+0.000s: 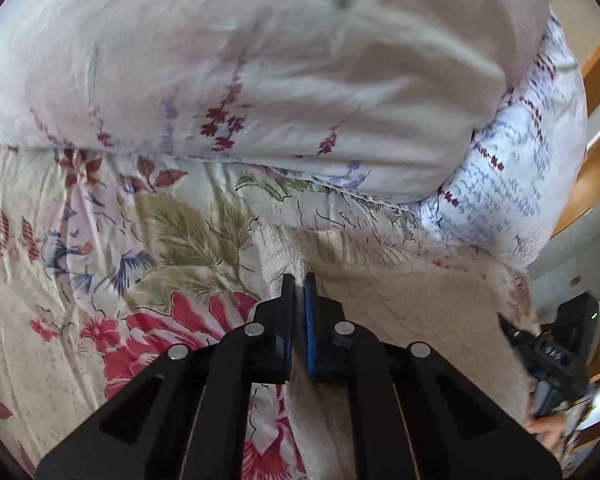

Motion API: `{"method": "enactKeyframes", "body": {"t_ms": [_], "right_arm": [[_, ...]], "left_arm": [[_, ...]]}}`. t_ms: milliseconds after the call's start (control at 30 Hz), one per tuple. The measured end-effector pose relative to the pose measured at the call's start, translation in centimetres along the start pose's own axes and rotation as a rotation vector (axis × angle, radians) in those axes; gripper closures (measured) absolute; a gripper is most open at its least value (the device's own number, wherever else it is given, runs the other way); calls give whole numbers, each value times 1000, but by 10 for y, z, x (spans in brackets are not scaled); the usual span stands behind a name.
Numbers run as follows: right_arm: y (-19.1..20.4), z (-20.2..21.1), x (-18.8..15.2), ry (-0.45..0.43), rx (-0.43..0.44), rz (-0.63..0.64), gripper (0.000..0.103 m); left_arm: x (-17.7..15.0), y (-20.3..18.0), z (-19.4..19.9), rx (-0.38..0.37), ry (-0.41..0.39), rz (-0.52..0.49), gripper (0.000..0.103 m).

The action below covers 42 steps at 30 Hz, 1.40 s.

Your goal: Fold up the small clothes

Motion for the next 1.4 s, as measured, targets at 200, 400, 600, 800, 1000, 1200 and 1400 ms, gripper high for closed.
{"method": "enactKeyframes", "body": {"t_ms": [200, 400, 600, 800, 1000, 1200, 1400], "right_arm": [[16, 52, -4, -96, -22, 88, 56], [24, 66, -47, -12, 71, 134, 47], [18, 57, -61, -10, 43, 117, 91], [9, 62, -69, 0, 69, 59, 83], [21, 84, -91, 14, 73, 148, 62], [10, 71, -121, 30, 3, 183, 84], [3, 67, -125, 17, 0, 160, 81]], "left_arm": [[-16, -13, 68, -48, -132, -74, 57], [-76, -29, 105, -29, -113, -216, 42], [-95, -12, 81, -93, -3, -111, 58], [-111, -14, 92, -88, -4, -134, 43], [-130, 0, 95, -71, 15, -92, 41], [-143, 9, 89, -40, 17, -88, 48], [-146, -3, 84, 113, -40, -190, 43]]}}
Point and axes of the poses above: each gripper's, at about its wrist camera, not at the fingertips, and z roughly against the way its jaws point, y to its left, x to its top, the point moved 6 cm from there along -z, roughly the way its jaws point, and after that the axes turned 3 degrees about z, right-handed, at the moved point
